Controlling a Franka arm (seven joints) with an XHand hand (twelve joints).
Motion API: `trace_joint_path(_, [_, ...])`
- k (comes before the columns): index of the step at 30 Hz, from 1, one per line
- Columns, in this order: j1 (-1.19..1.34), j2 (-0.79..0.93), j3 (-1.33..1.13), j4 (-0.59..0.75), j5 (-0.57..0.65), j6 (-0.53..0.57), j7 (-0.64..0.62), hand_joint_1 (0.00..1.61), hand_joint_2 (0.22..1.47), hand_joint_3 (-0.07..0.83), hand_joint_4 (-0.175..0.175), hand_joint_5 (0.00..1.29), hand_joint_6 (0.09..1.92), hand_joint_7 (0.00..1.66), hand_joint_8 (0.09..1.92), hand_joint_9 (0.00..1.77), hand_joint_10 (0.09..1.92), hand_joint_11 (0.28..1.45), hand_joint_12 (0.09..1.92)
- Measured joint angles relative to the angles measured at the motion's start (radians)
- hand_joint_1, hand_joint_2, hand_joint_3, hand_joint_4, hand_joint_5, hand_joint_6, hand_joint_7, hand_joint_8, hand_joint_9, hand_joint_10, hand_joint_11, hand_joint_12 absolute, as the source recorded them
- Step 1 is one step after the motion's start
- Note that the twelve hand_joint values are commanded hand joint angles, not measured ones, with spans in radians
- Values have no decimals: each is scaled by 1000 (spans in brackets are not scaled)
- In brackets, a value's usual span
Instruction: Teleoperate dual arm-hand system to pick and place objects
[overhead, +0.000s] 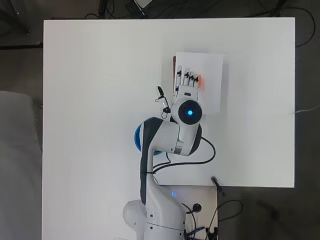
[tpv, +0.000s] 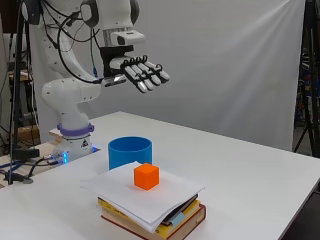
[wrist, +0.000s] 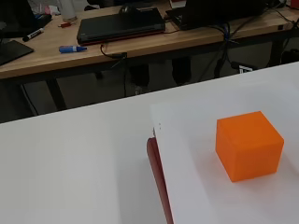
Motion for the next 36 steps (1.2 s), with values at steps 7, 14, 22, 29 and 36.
trace_joint_path(7, [-5,135,-75,-9,46,79,-63,271,1000,-1,79,301,87,416,87,519,87,517,87])
trace_joint_path(14, [-15,356,-91,37,87,205,-129,276,1033,4,54,292,87,472,87,578,87,568,87])
trace_joint_path(22, [-35,506,-96,55,96,403,-99,255,1055,8,14,286,87,423,87,559,87,579,87])
trace_joint_path(29, [-45,549,-98,18,160,431,-233,943,1209,1,51,668,1118,765,1271,951,1351,729,940])
trace_joint_path(36, [10,408,-147,-14,279,359,-417,929,1270,-2,121,673,1436,807,1846,1107,1914,774,1720])
